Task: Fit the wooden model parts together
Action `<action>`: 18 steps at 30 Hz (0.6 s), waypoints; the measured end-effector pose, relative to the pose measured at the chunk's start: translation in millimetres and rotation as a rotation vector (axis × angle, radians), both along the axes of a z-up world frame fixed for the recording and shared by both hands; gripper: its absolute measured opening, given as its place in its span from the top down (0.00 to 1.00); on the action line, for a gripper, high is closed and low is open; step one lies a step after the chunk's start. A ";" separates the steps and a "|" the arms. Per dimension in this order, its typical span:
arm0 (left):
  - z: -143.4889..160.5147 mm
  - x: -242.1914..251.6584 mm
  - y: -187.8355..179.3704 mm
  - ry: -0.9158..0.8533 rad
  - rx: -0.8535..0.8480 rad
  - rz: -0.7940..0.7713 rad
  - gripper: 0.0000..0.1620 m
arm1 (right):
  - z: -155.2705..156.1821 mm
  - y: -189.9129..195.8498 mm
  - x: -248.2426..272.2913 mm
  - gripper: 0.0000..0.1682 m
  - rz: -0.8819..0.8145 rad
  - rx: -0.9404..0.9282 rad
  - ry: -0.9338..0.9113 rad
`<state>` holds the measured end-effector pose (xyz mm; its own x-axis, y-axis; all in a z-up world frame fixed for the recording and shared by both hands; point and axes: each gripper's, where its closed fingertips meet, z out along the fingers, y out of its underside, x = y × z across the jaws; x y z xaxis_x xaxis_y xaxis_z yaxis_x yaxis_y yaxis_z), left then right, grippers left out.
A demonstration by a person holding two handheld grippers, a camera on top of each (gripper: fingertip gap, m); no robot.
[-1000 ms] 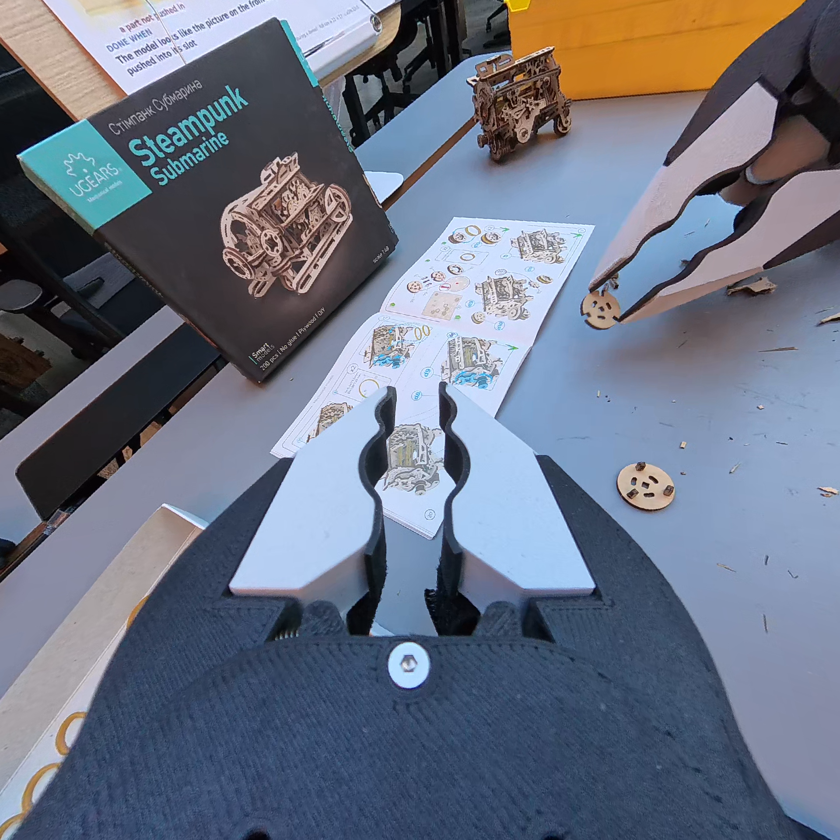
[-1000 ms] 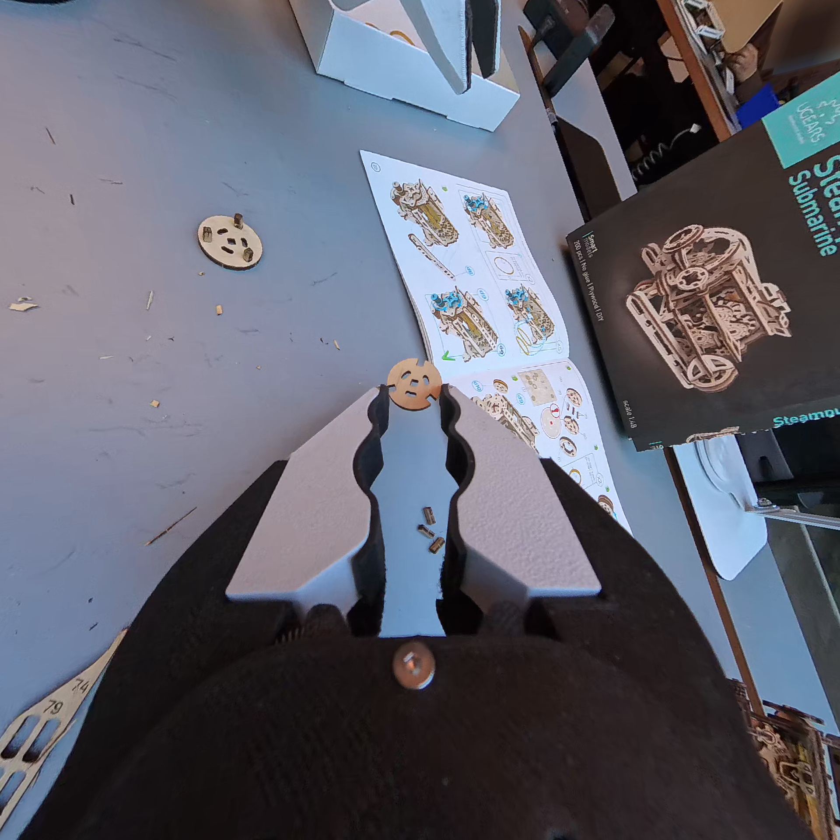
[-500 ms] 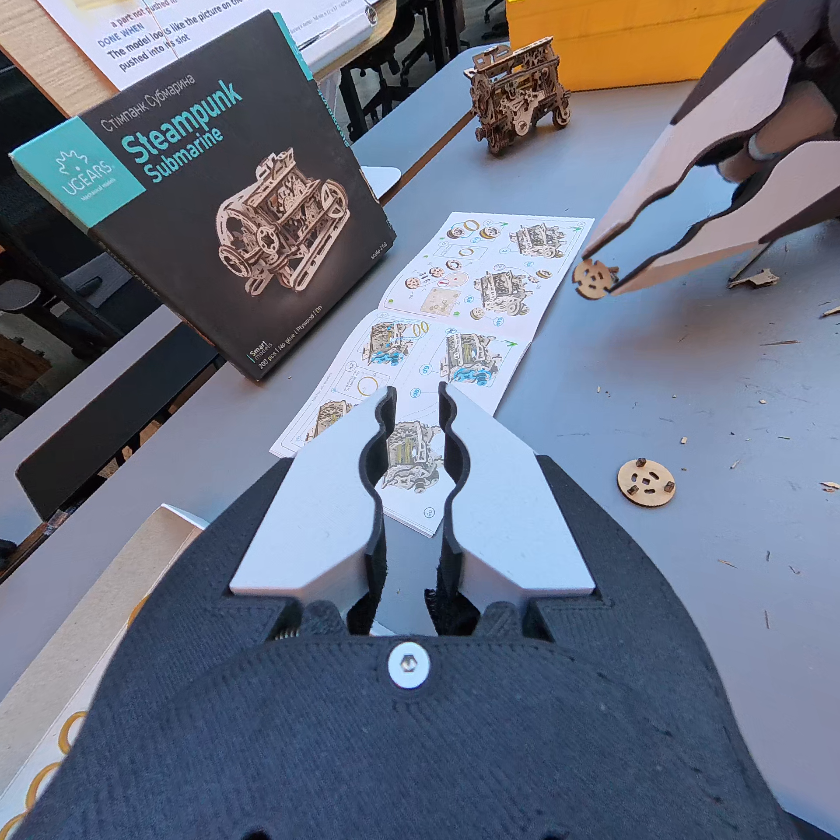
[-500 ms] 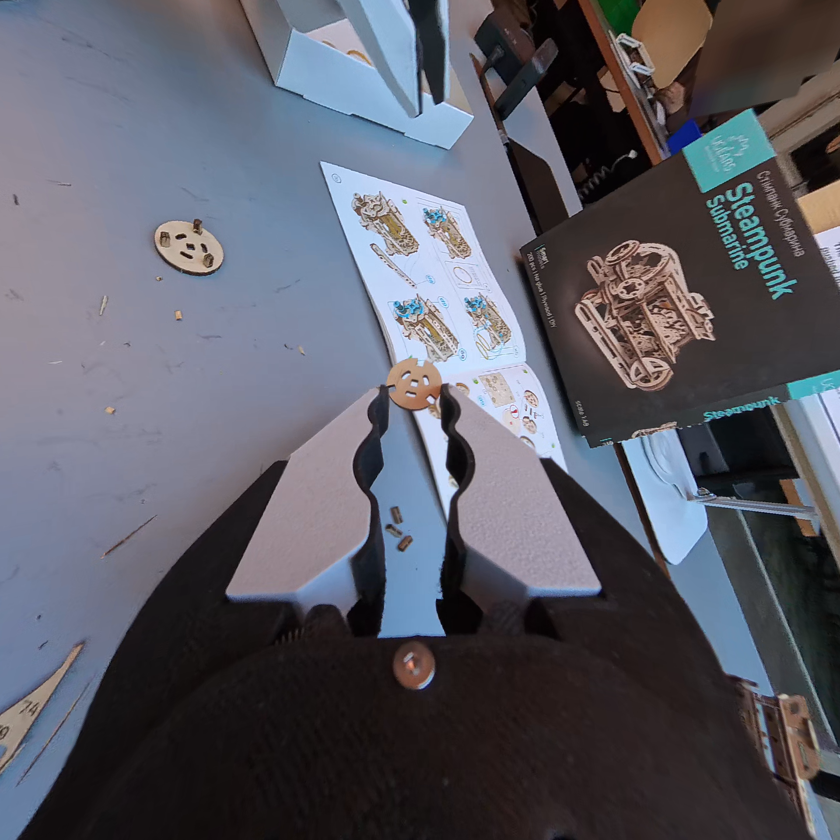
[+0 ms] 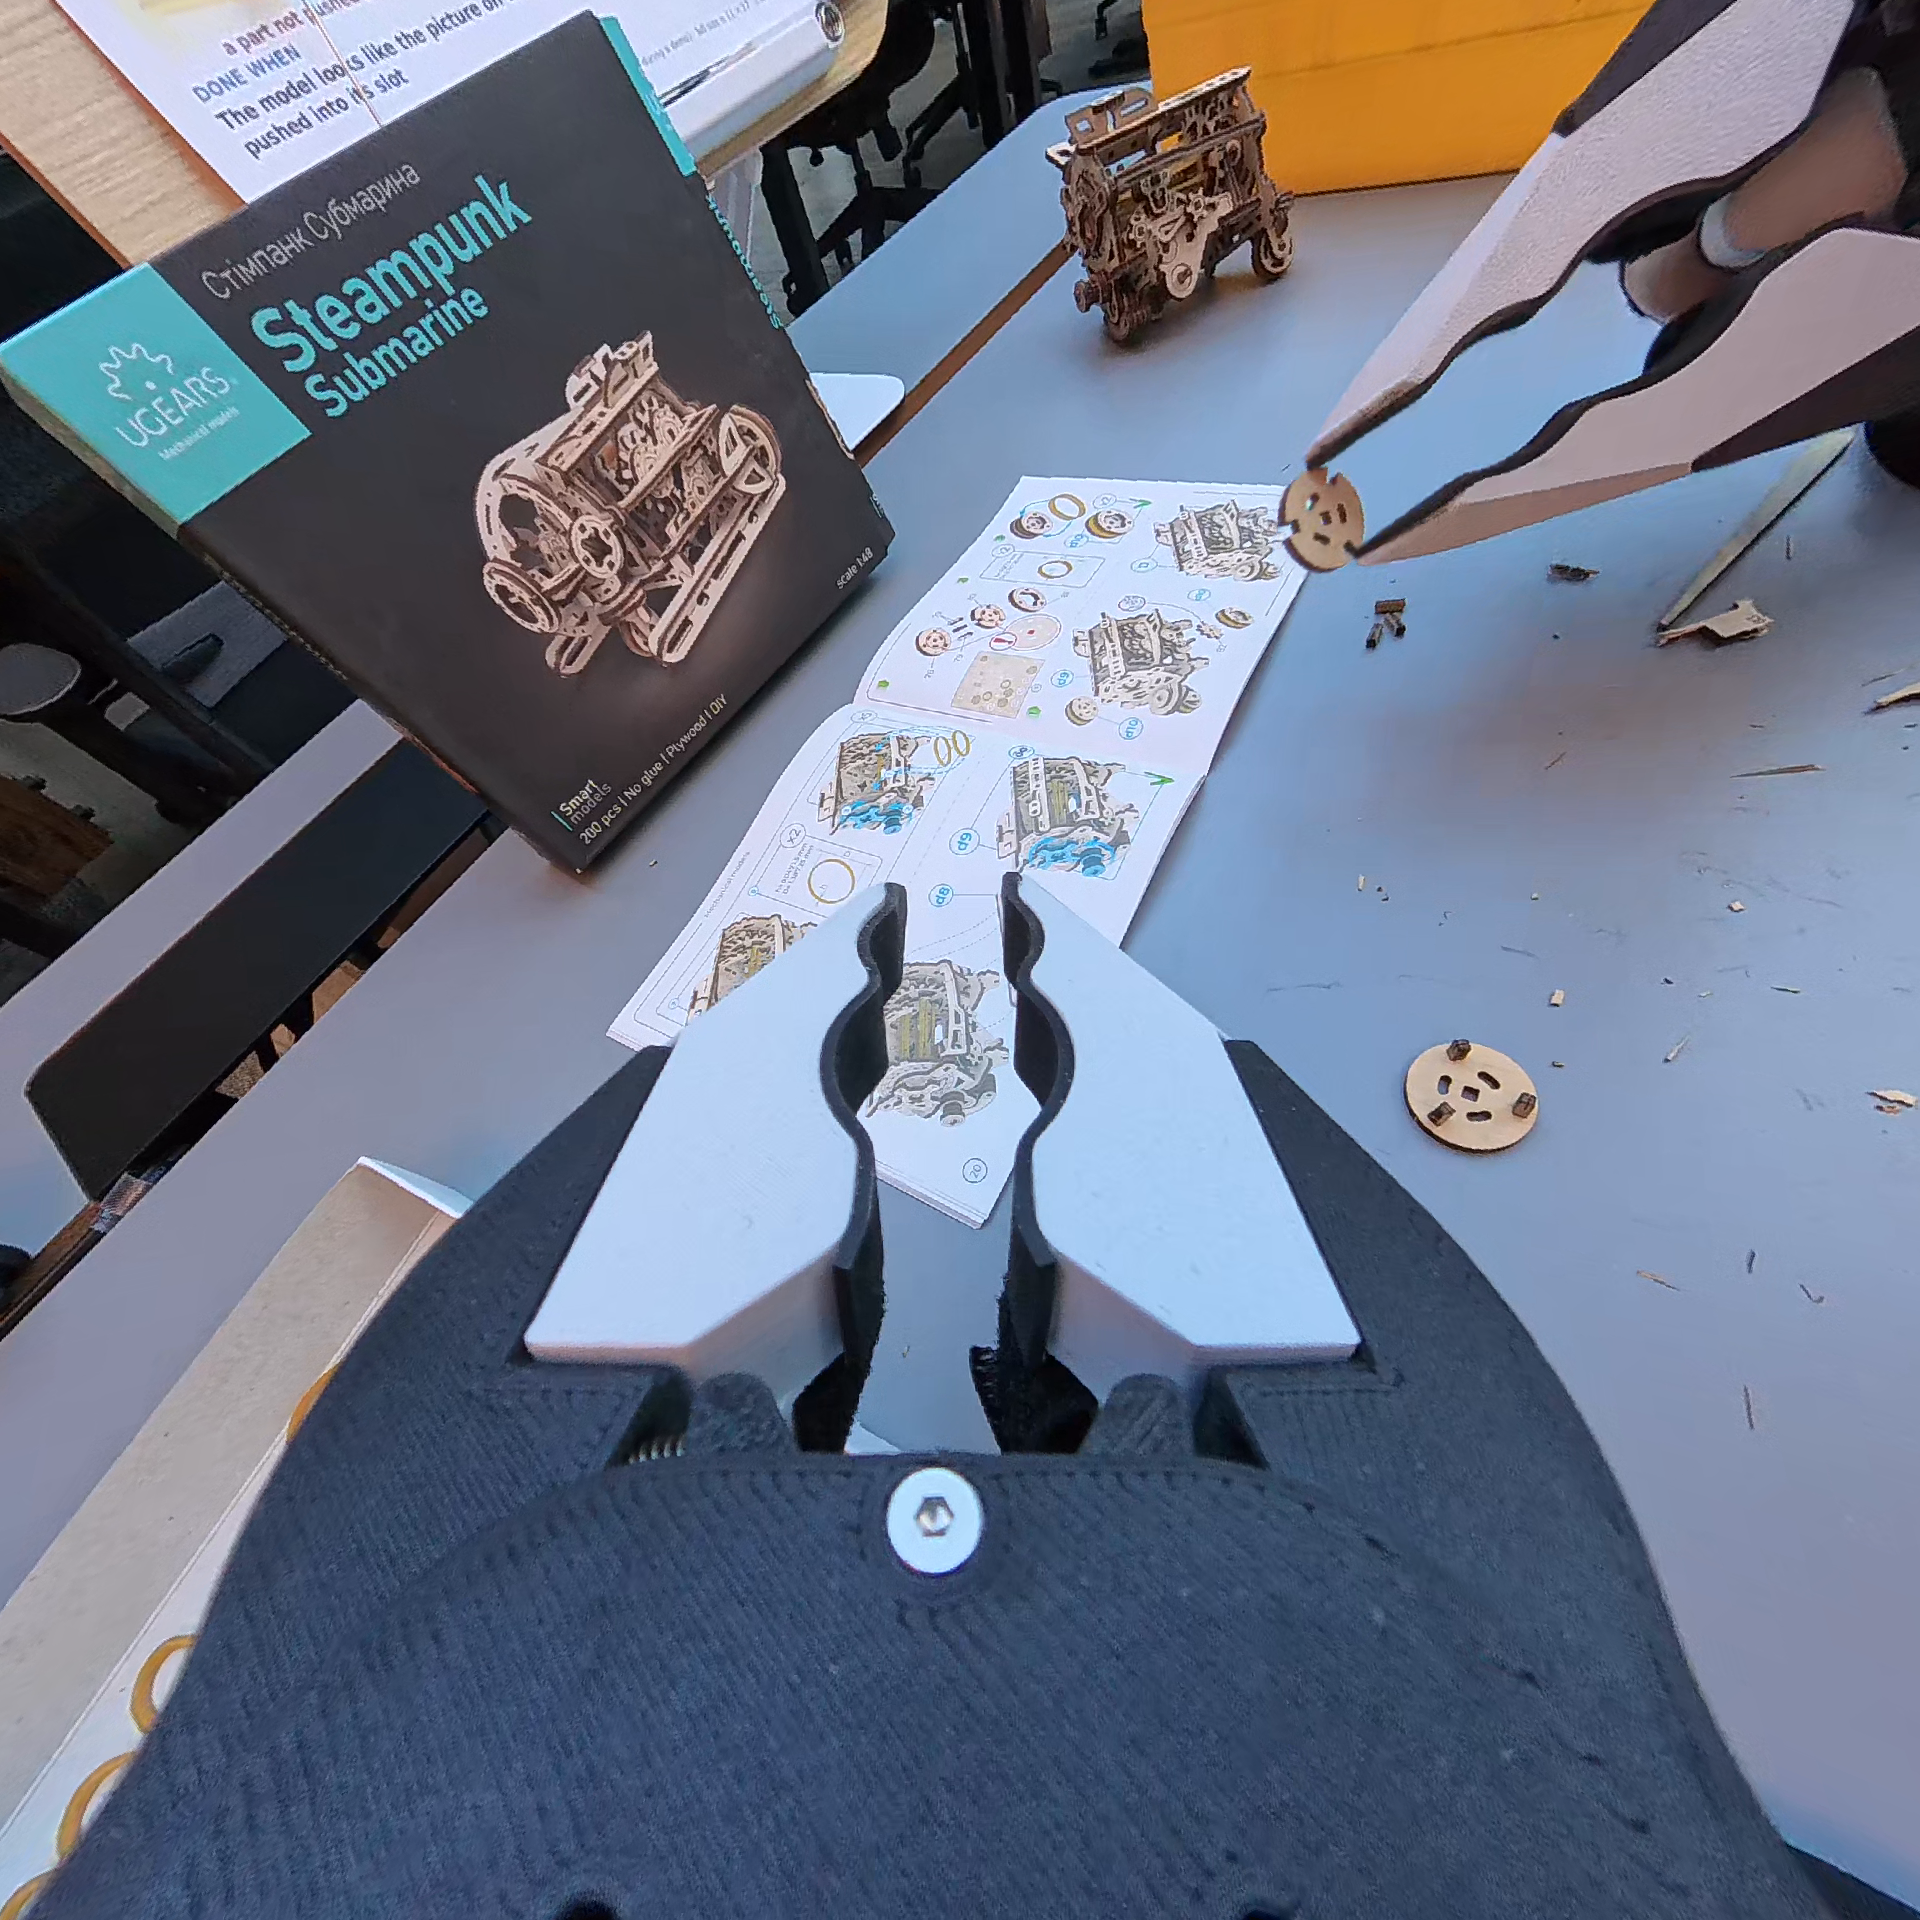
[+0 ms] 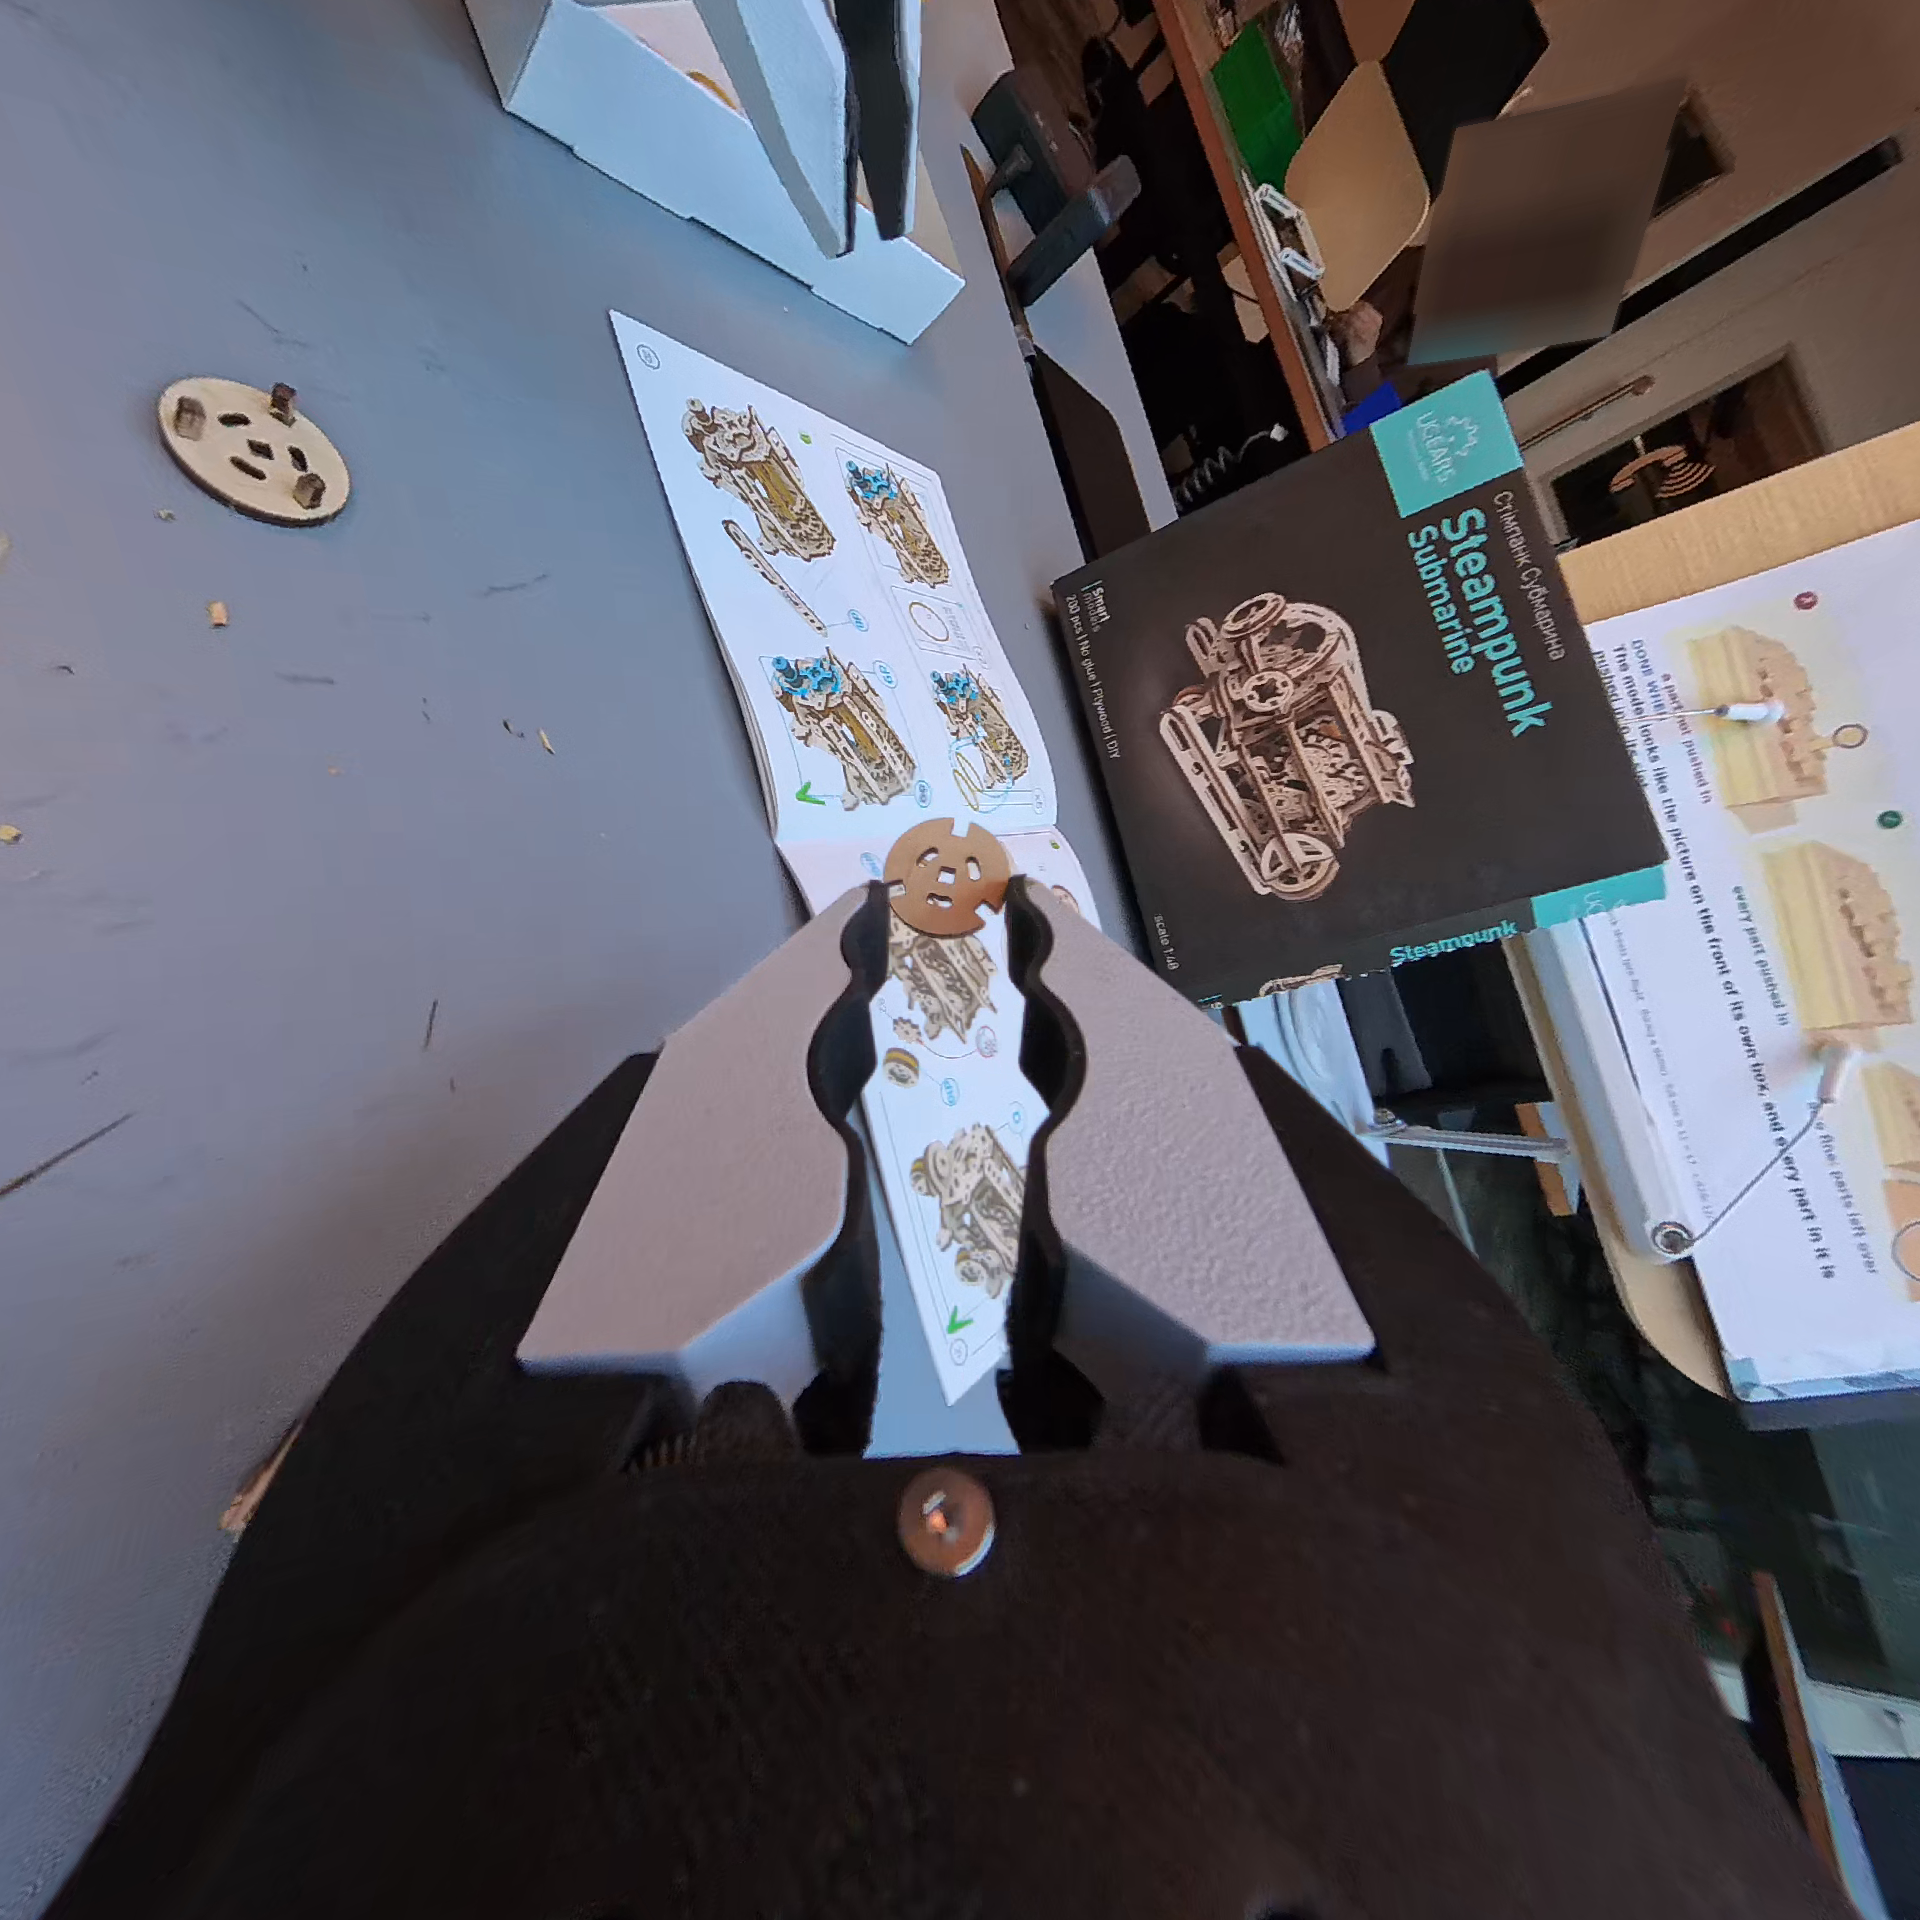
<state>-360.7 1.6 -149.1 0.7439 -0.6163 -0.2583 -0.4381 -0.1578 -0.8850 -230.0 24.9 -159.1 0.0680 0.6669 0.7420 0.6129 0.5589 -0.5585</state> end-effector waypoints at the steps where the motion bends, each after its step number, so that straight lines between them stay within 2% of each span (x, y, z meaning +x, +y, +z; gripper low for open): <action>1: -0.1 0.1 -0.1 0.000 0.000 -0.001 0.90 | 0.5 0.9 0.9 0.87 -0.001 0.012 0.000; 14: 0.5 0.3 -0.7 0.002 -0.001 -0.003 0.90 | -7.2 -3.7 -1.3 0.87 0.020 -0.037 -0.020; 18: 6.2 3.5 -2.8 -0.014 0.006 -0.012 0.89 | -12.8 -32.2 -18.0 0.87 0.091 -0.255 0.011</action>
